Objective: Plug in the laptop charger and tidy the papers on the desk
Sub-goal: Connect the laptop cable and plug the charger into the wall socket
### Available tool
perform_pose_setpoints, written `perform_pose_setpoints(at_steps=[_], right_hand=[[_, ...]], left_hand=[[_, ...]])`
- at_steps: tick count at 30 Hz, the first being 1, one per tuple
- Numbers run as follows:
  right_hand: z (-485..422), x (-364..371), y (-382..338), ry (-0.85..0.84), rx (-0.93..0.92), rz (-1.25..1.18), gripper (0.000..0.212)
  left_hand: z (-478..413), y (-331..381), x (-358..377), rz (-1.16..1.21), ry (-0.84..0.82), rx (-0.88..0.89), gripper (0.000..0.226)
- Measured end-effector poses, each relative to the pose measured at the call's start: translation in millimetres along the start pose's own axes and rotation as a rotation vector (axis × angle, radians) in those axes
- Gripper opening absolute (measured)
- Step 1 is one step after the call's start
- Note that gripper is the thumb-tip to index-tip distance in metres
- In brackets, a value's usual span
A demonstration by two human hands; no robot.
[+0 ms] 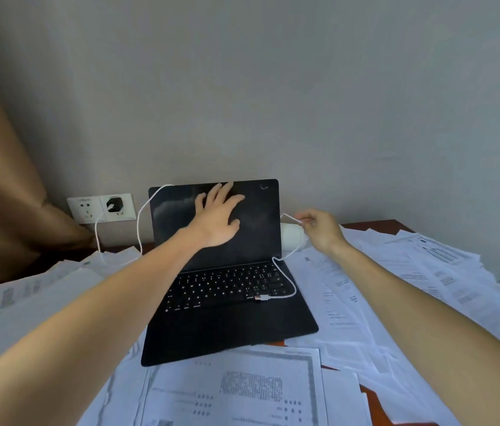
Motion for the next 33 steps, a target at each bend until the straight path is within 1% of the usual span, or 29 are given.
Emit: perform_pose_setpoints(at_steps=[3,5,7,11,14,17,19,20,21,22,23,25,26,29,31,33], right_hand=[[12.7,0.0,-1.2,-0.004,-0.02,0.01,0.029],[19.1,-2.2,0.1,0.001,-0.025,0.007,0.03],[23.7,-4.4,0.2,0.006,-0.037,0.019,0.03],[25.3,-8.5,-0.9,0.02,-0.045,0.022,0.029],[29.0,-1.8,-2.7,0.015,-0.037,0.017,0.03],[38.8,13.0,1.3,-0.019,-0.015,-0.009,0.032],[45.8,18.2,2.3,-0.044,-0.013,-0.032,0.032],[49.3,18.5,1.5,-0.055,-0.022,-0.035,0.032],[52.3,17.2,0.8,-0.063,-0.029,-0.037,0.032],[54.8,14.1,1.3,-0.062,-0.03,-0.044,0.031],[56.7,9.8,2.8,-0.056,-0.027,-0.059,0.031],[59.7,-0.7,7.7,-0.022,-0.031,-0.07,0.028],[60.8,-6.0,10.9,0.0,-0.044,-0.053,0.027],[63.0,-16.6,27.3,0.046,-0.057,0.038,0.029],[63.3,-23.2,42.1,0.077,-0.039,0.084,0.029],[62.9,-30.0,55.3,0.097,0.002,0.096,0.028]], left_hand=[[14.3,16.3,13.7,0.014,-0.014,0.015,0.062],[20.4,21.6,19.4,0.029,-0.024,-0.01,0.06],[27.1,17.1,19.5,0.048,-0.026,-0.07,0.059],[43.8,-17.3,14.0,0.145,-0.02,-0.256,0.059],[56.2,-32.2,25.4,0.195,-0.059,-0.316,0.057],[64.8,-7.6,52.8,0.44,-0.1,-0.257,0.057],[67.5,27.8,75.4,0.585,-0.17,-0.152,0.064],[67.4,45.9,87.7,0.603,-0.219,-0.088,0.07],[67.1,63.2,99.9,0.586,-0.273,-0.032,0.073],[66.9,76.5,110.6,0.55,-0.308,0.007,0.069],[66.5,86.4,117.7,0.503,-0.313,0.033,0.055],[65.3,96.0,122.8,0.409,-0.243,0.069,0.021],[65.9,98.5,121.7,0.382,-0.2,0.079,0.015],[74.1,86.9,107.9,0.325,-0.087,0.039,0.016],[82.4,66.0,94.7,0.252,-0.054,-0.024,0.019],[90.0,46.4,82.3,0.236,-0.021,-0.068,0.022]])
Point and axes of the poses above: each hand's wrist, its own z-axis away from the middle knuckle, its own x-axis out of the palm, y = z × x, the point moved 9 cm from there along -z, towards the middle knuckle, and after that the axes turned 12 degrees about x, right-handed, at the moved point
